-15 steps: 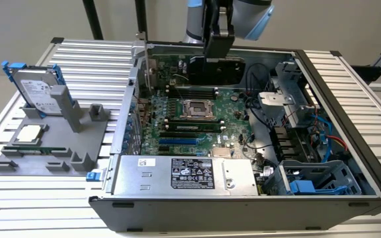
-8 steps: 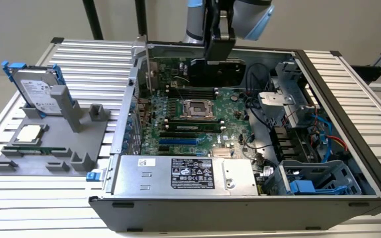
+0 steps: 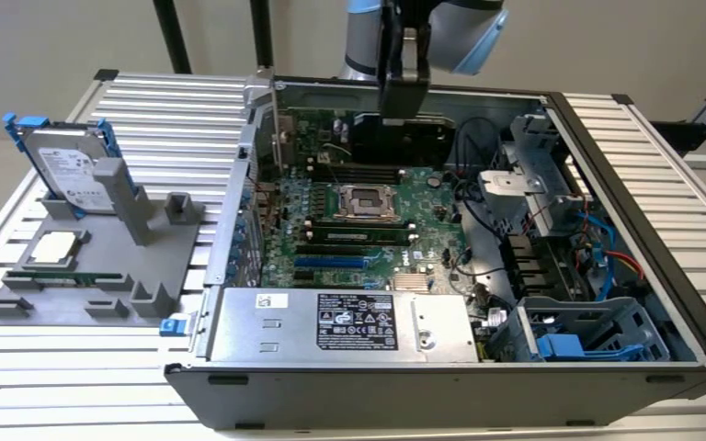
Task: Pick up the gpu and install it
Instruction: 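Insert the gpu into the slot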
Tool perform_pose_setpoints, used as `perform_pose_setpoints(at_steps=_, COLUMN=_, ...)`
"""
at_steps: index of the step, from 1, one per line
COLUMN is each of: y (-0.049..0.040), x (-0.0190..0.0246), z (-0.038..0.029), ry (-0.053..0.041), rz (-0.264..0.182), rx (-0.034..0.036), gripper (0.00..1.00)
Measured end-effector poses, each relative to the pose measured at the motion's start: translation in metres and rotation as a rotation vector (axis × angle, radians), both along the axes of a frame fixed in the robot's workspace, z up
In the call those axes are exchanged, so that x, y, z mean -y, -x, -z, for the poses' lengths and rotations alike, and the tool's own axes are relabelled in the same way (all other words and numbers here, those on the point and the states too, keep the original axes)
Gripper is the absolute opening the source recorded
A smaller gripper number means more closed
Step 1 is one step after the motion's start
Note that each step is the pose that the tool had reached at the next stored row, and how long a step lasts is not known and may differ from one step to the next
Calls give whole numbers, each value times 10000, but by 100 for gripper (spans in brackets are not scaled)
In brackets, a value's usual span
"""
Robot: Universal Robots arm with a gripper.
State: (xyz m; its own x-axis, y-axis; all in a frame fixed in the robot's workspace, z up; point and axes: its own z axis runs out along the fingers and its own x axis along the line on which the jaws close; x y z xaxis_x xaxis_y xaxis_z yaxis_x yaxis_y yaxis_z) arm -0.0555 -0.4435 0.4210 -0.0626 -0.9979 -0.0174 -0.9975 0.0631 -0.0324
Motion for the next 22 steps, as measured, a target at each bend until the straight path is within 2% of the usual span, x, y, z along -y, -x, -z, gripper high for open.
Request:
perform_pose_setpoints(at_steps=4, y=1, x=0, z=31, ry=0, rz=515, rx=-5, gripper=0)
perform_pose_setpoints(at_steps=6, y=2, x=0, z=43, ry=-29, rz=717, rx=-10, gripper=0)
perform_pose_setpoints(at_steps=7, y=1, x=1, z=44, ry=-77, rz=799, rx=-13, gripper=0)
perform_pose_setpoints(at_steps=9, y=1, x=0, z=48, ry=-235, rz=912, rx=-19, gripper=0)
perform_pose_setpoints(at_steps=11, y=1, x=0, z=49, ry=-477, rz=965, rx=-30, gripper=0)
perform_pose_setpoints(at_steps=12, y=0, x=0, z=54, ry=-565, rz=985, rx=-35, gripper=0)
perform_pose_setpoints(at_steps=15, y=-14, x=0, z=72, ry=-566, rz=989, rx=-64, gripper=0)
perform_pose_setpoints(at_steps=17, y=-33, x=0, z=84, ry=-563, rz=990, rx=-113, gripper=0)
perform_pose_setpoints(at_steps=22, y=-104, x=0, z=104, ry=-515, rz=997, rx=-366, gripper=0)
